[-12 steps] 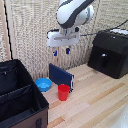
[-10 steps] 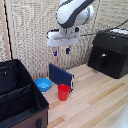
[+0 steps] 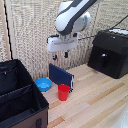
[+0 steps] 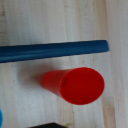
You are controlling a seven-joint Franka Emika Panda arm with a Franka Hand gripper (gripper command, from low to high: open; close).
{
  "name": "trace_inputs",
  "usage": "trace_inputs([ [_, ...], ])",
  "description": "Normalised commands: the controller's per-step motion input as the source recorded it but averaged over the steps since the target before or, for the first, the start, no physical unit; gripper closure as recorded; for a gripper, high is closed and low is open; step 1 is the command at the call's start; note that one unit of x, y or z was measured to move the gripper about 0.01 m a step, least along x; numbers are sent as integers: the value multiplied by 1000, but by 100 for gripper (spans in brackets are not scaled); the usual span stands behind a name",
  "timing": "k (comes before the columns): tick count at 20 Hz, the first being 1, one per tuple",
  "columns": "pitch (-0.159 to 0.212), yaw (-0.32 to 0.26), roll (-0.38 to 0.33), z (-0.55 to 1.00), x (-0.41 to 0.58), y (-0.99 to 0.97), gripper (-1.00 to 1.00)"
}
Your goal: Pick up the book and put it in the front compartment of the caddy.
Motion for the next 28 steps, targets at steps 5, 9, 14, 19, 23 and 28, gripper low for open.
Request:
trace_inputs([
  [5, 97, 195, -11, -226, 267, -115, -100],
  [9, 60, 203, -31, -274, 350, -93, -100],
  [14, 56, 142, -47, -218, 326, -14, -100],
  [19, 55, 75, -31, -179, 232, -1, -100],
  [23, 60, 44, 0, -176, 206, -86, -100],
  [28, 72, -5, 0, -81, 177, -162, 100],
])
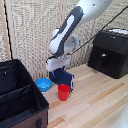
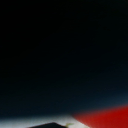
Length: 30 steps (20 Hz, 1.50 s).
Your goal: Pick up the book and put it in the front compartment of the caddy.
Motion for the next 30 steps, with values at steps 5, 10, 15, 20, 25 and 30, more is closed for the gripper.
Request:
trace_inputs([
  [5, 39, 0, 0, -1, 161, -78, 100],
  [10, 14, 0, -6, -9, 29, 17, 100],
  [15, -3, -46, -71, 39, -7, 160, 100],
  [20, -18, -87, -153, 695, 0, 213, 100],
  [25, -1, 12, -103, 925, 47, -25, 100],
  [30, 0, 53, -7, 1000, 88, -114, 100],
])
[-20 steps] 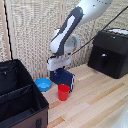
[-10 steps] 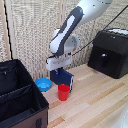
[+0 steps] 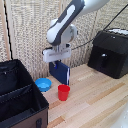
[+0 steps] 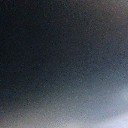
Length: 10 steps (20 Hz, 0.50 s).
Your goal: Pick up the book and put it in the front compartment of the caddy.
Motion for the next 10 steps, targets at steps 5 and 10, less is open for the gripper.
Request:
trace_inputs([
  [5, 7, 38, 0, 1000, 21, -153, 100],
  [10, -13, -129, 17, 969, -282, 102, 100],
])
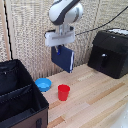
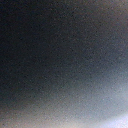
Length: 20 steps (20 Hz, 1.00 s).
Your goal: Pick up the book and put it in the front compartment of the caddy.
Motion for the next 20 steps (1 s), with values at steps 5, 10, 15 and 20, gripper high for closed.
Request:
trace_inputs([
  [5, -57, -261, 20, 890, -150, 99, 100],
  [10, -64, -282, 15, 809, -82, 134, 100],
  [15, -18, -260, 17, 413, -19, 337, 100],
  [20, 8, -210, 38, 224, -33, 423, 100],
])
